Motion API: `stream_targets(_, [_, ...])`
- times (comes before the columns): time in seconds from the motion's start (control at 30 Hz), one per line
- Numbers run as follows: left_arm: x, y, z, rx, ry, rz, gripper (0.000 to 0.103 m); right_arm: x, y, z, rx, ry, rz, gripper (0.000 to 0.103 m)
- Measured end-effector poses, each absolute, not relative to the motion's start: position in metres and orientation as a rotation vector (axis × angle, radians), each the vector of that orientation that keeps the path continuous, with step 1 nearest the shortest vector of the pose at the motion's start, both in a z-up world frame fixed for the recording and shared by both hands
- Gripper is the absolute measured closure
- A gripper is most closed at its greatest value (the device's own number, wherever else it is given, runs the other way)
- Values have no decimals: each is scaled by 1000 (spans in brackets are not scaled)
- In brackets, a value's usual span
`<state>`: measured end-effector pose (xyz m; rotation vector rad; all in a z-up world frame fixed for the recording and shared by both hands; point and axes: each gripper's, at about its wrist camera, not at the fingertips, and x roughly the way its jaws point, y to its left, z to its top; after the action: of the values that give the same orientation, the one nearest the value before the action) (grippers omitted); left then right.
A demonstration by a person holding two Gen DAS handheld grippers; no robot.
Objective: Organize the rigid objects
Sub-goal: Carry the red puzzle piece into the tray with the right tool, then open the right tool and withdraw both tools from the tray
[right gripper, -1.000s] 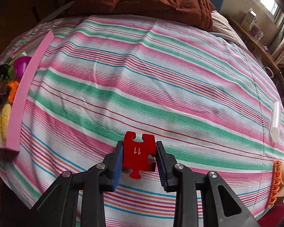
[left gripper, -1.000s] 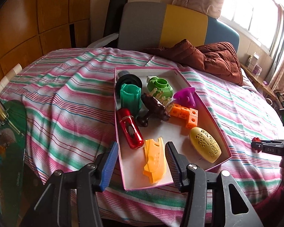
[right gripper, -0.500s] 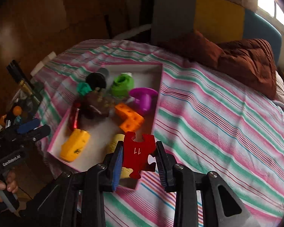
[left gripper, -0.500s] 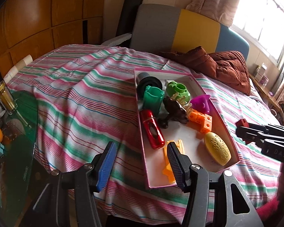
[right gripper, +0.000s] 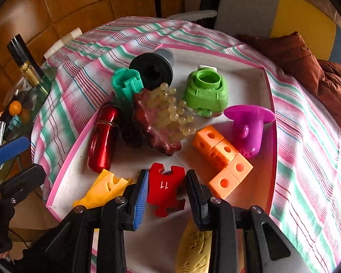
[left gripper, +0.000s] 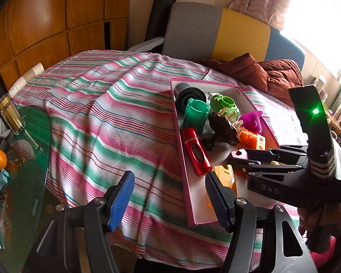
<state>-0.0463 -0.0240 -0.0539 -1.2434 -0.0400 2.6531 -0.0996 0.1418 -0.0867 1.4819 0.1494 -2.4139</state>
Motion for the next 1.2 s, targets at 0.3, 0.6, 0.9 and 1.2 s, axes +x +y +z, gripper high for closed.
stream_targets(0.3, [-47, -14, -48, -1220, -19, 2683, 22, -69, 155, -64, 1361, 65, -2538, 58])
stream_targets(0.6, [-39, -8, -34, -1174, -3, 2735, 4, -35, 165, -39, 1250, 19, -2758, 58])
stream_targets(0.9, [-23, 4, -19, -1109, 48, 2806, 0, -13, 180, -20, 1197, -1, -2898, 58])
stream_targets(1.2, [-5, 18, -6, -1030, 186, 2897, 0, 0, 188, -14, 1180, -35, -2939, 57])
